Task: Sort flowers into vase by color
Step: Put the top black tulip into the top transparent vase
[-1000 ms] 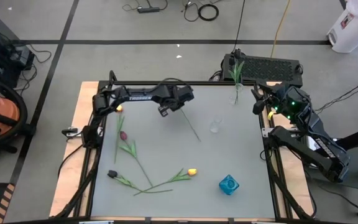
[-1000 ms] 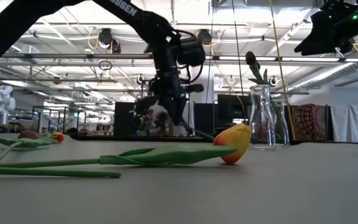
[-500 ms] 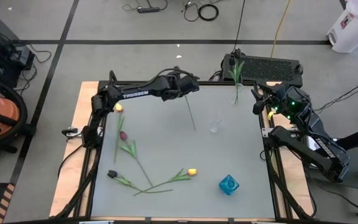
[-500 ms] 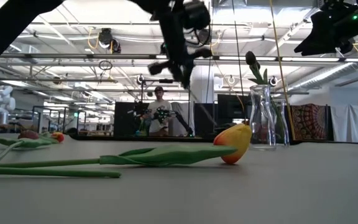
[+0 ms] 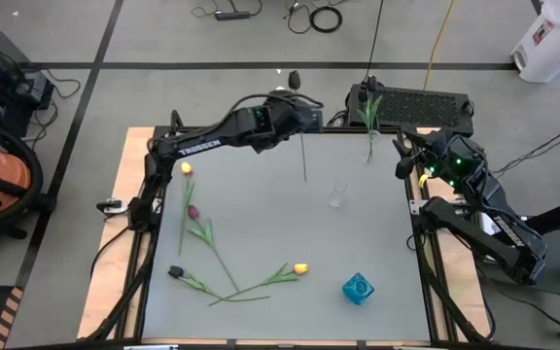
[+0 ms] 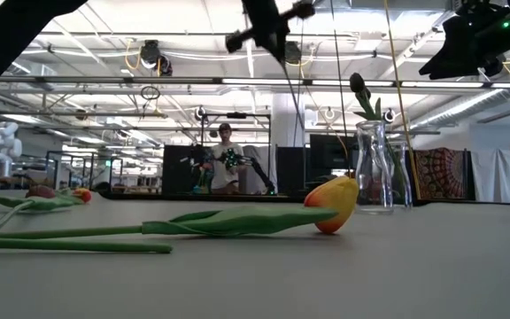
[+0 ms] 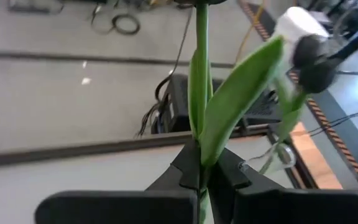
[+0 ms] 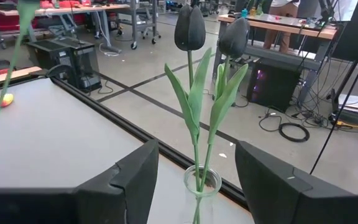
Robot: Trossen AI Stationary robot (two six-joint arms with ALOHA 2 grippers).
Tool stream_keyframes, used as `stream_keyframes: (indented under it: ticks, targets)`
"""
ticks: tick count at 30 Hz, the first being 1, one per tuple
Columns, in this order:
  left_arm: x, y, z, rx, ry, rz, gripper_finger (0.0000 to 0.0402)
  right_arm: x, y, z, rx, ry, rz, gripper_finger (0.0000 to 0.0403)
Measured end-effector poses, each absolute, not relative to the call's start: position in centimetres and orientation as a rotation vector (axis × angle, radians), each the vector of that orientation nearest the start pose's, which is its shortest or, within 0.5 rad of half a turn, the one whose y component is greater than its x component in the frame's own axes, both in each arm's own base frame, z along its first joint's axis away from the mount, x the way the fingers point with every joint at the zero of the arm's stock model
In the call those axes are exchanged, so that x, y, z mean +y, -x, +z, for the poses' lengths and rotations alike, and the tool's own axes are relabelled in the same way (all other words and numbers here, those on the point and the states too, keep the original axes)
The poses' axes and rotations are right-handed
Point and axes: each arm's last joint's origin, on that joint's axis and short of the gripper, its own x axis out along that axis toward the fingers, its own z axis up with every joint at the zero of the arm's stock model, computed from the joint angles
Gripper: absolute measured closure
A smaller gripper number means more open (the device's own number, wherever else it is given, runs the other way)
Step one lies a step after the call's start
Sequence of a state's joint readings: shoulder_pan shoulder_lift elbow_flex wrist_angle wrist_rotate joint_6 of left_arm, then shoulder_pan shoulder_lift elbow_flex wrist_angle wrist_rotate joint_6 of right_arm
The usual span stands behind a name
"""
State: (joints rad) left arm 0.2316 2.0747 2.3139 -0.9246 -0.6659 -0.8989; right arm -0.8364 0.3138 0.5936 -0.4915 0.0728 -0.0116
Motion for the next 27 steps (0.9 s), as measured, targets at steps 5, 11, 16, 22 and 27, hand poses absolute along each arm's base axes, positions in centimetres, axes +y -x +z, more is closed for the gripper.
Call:
stream_keyframes:
  ticks: [5,11,16,22,27]
  targets:
    - [11.8,-42.1,42.2,0.200,0.528,1.001,0.0389,-6.2,-5.4,29.0,0.208,-0.071,-0.904,0.0197]
    - [11.6,-42.6,45.5,0.052,0.367,0.805,0.0389,-6.2,-5.4,29.0,0.201,-0.086,-0.907,0.0197]
    - [11.6,-42.7,47.0,-0.053,0.302,0.708,0.0389,-6.2,-5.4,29.0,0.165,-0.158,-0.914,0.0197]
    - [12.0,-43.0,47.1,-0.050,0.218,0.623,0.0389,-6.2,-5.4,29.0,0.125,-0.240,-0.922,0.0197]
    - [12.2,-44.5,46.0,-0.026,0.144,0.510,0.0389,-6.2,-5.4,29.0,0.098,-0.294,-0.917,0.0197]
